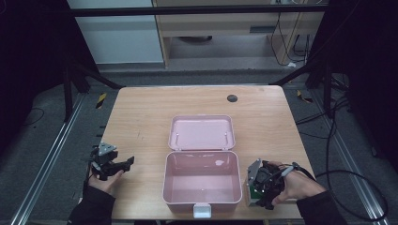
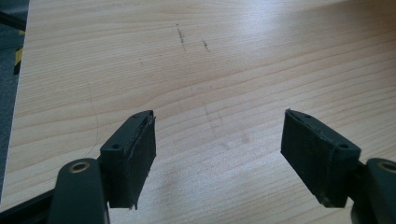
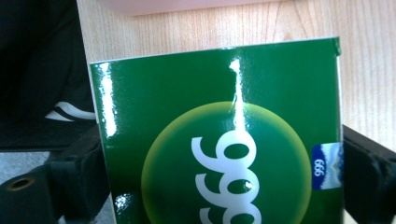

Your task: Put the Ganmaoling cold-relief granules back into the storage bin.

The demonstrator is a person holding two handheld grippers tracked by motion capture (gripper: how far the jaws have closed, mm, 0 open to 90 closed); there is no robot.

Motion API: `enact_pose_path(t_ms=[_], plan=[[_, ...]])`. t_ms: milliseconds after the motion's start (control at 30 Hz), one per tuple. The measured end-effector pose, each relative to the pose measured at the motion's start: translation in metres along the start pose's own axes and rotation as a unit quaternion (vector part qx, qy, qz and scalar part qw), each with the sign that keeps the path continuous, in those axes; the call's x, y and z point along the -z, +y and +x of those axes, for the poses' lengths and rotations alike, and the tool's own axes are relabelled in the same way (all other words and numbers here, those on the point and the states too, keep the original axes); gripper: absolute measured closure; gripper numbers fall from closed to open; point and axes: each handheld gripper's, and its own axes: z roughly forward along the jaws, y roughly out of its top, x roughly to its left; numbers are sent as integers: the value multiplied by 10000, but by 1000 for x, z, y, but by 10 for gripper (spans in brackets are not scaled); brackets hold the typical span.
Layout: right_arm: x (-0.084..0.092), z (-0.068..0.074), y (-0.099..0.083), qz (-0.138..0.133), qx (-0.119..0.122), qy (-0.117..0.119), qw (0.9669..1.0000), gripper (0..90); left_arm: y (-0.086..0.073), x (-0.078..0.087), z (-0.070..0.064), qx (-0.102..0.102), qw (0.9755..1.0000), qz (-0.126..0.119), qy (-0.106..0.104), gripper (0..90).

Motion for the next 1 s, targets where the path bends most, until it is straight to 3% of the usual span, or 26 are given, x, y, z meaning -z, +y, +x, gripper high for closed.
enact_pose_path(t_ms=[433, 1000], plan=[[-7, -1, -5, -3, -144, 53, 9999, 115, 0, 0, 0, 2, 10000, 6, 2, 256], [8, -2, -9, -89, -253, -26, 9996, 156, 0, -1, 0, -4, 10000, 19, 6, 256]])
